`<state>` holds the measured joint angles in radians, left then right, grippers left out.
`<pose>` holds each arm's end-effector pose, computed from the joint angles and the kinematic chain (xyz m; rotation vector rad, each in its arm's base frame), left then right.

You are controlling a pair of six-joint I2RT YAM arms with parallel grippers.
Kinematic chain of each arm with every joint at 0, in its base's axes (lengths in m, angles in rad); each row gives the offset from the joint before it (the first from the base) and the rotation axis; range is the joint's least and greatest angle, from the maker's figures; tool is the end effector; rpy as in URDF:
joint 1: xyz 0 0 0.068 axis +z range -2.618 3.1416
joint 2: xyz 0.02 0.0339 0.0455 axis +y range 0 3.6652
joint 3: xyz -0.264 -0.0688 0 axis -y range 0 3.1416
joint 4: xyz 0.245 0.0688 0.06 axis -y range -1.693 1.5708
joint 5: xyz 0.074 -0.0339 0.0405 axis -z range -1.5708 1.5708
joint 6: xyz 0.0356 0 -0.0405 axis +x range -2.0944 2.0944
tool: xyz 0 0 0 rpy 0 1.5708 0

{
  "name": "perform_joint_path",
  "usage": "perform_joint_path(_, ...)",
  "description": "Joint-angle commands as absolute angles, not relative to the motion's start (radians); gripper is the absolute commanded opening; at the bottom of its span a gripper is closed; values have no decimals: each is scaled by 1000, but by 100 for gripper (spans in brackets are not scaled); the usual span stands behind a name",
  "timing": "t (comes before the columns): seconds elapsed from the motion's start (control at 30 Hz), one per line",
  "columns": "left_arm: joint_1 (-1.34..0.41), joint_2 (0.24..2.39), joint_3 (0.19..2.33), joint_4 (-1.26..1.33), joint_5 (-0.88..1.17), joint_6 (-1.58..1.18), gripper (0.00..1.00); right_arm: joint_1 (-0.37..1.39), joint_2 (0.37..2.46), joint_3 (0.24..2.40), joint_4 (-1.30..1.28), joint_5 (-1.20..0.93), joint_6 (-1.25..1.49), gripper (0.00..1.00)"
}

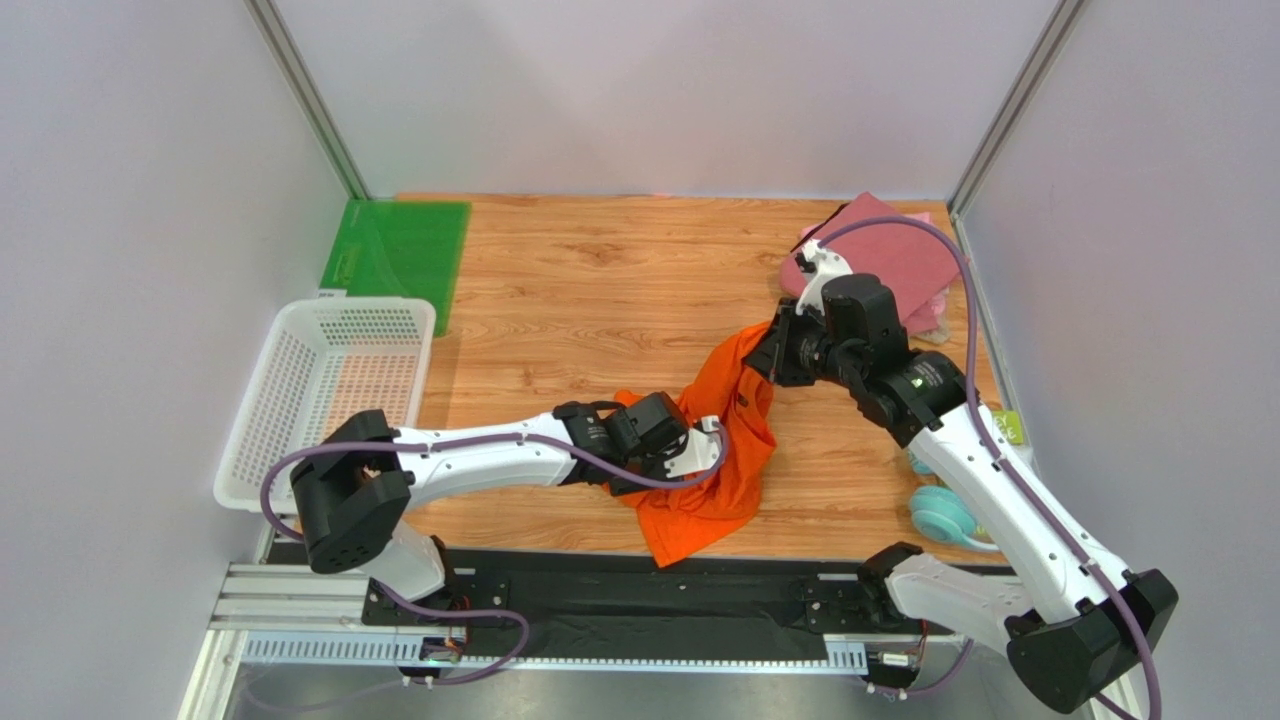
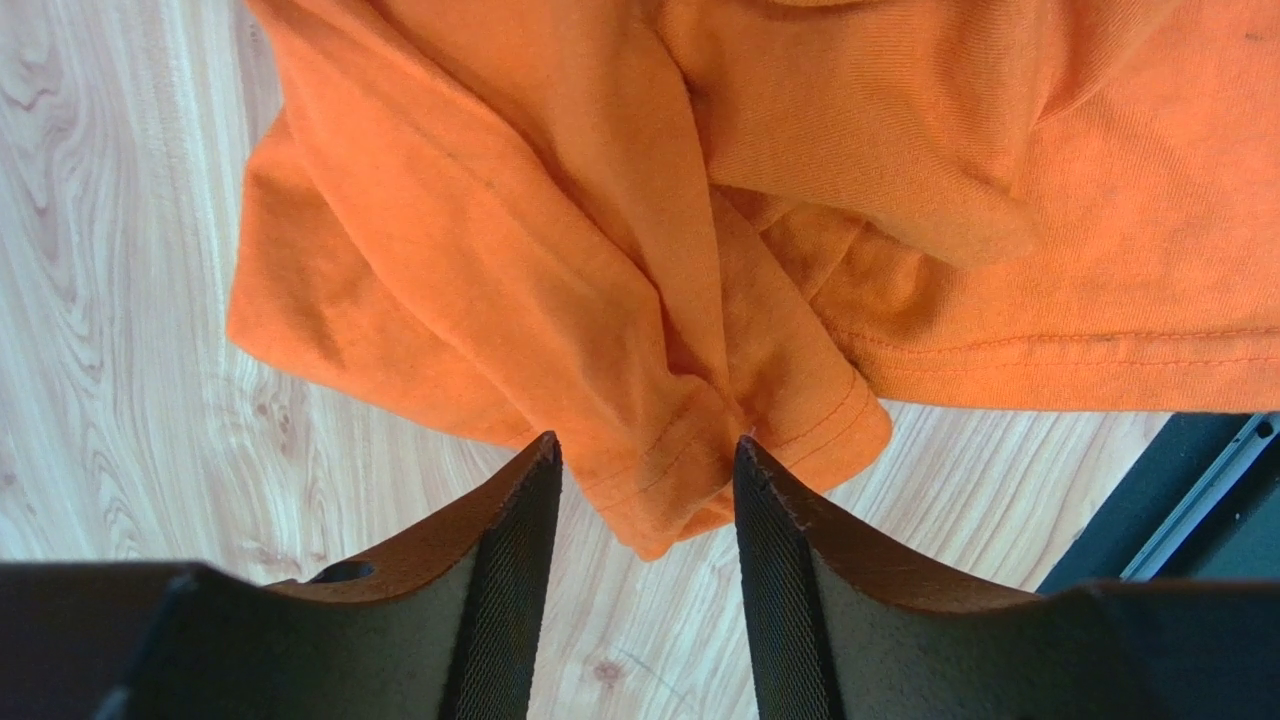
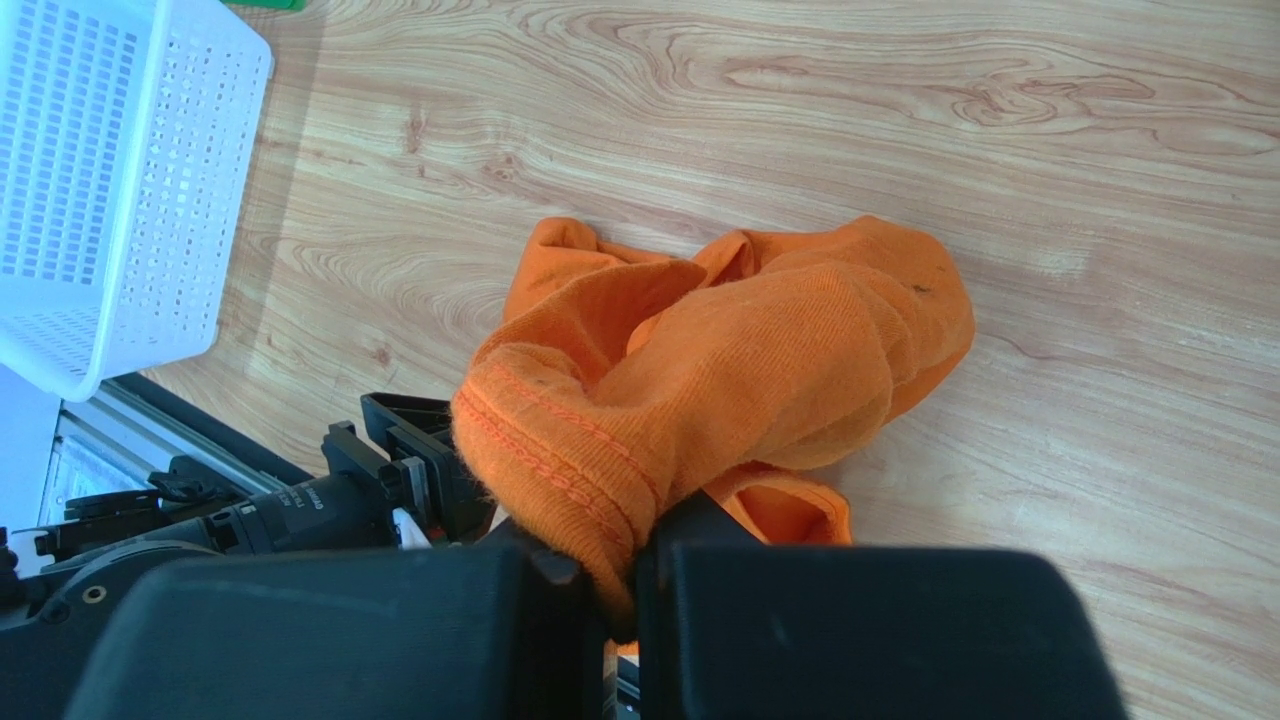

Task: Fold and stack the t-shirts
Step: Flatten the tshirt out

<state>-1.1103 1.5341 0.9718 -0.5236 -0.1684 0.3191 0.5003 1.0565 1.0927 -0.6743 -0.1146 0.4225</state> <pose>0.1389 -0.2665 0.2009 1.6827 2.0229 -0.0458 0.1917 0.1094 0.3470 -0.1543 2.2737 0.6275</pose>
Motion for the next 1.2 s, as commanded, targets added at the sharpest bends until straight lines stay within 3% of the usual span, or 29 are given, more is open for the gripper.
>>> perform_joint_path(0.0,-1111,1557,1002,-525,-150,311,50,495,1035,1086,-637,-120,431,0)
perform_joint_path(0.17,-1111,1585,1002,-532,-137,305,36,495,1035,1085,-638,-118,433,0)
perform_joint_path(0.33,-1083,1568,1023,-552,-138,296,1,495,1031,1097,-641,-120,428,0)
perform_joint_path(0.47,-999,1502,1101,-601,-169,327,0,494,1017,1114,-655,-117,419,0)
perform_joint_path(0.77,-674,1287,1549,-799,-192,414,0,492,928,1226,-732,-97,393,0)
perform_joint_path(1.17,-614,1075,1871,-884,-391,541,0,494,710,1501,-856,-115,339,0)
